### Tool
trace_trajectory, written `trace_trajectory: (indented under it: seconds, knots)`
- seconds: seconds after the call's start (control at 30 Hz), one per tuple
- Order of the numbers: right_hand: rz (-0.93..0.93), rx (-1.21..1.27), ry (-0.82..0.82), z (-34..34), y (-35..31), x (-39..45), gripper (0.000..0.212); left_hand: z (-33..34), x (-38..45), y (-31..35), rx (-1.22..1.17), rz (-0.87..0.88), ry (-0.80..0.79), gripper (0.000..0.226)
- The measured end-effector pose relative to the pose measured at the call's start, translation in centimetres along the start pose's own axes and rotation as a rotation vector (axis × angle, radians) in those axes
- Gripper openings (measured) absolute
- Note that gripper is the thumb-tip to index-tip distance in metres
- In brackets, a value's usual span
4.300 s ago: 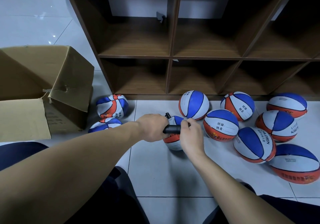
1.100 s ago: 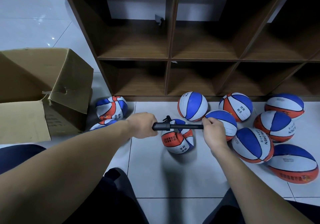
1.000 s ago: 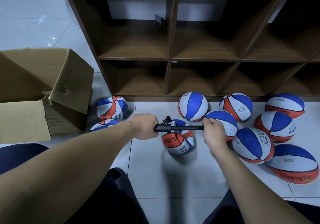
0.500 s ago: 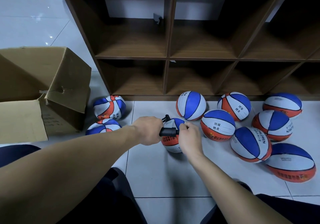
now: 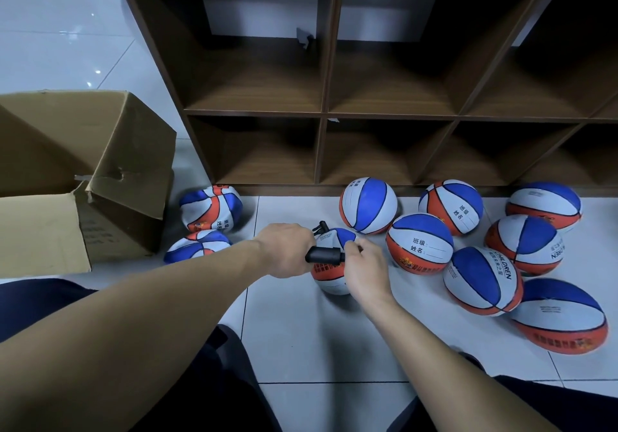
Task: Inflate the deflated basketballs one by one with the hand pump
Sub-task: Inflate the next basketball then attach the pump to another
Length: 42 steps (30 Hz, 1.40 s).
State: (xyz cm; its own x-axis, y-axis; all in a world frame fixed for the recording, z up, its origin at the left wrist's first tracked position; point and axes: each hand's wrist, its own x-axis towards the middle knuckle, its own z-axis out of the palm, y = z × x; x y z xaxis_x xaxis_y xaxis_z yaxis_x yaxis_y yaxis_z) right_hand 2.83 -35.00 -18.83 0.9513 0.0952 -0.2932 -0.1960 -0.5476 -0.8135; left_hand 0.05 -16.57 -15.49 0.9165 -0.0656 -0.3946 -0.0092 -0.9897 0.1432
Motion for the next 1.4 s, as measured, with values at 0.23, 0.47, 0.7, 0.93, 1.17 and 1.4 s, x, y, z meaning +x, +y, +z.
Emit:
trace_trajectory:
  seconds: [0.23, 0.47, 0.7, 0.93, 1.17, 1.4]
  knots:
    - [0.125, 0.122, 0.101, -4.7, 1.4, 2.2, 0.04, -0.1, -0.2, -3.2, 0.004, -0.045, -0.02, 0.012]
    - [0.07, 0.138, 0.207, -2.7, 0.1, 1.3, 0.033, -0.4, 0.1, -2.6, -0.003, -0.055, -0.009, 0.013]
    - [0.019, 0.08, 0.147, -0.2, -0.9, -0.2, 0.029, 0.0, -0.2, -1.0, -0.035, -0.046, 0.001, 0.022]
    - [-0.011, 0.074, 0.098, 0.9, -1.3, -1.3, 0.029, 0.5, 0.2, 0.5, -0.017, -0.018, -0.01, 0.021]
    - [-0.002, 0.047, 0.074, 1.1, -0.7, -1.0, 0.028, 0.6, 0.5, 0.2, -0.007, 0.0, -0.034, 0.021]
    - [-0.049, 0.102, 0.153, -1.3, -0.4, 0.2, 0.027, 0.1, 0.2, -1.4, -0.048, -0.007, 0.011, 0.024]
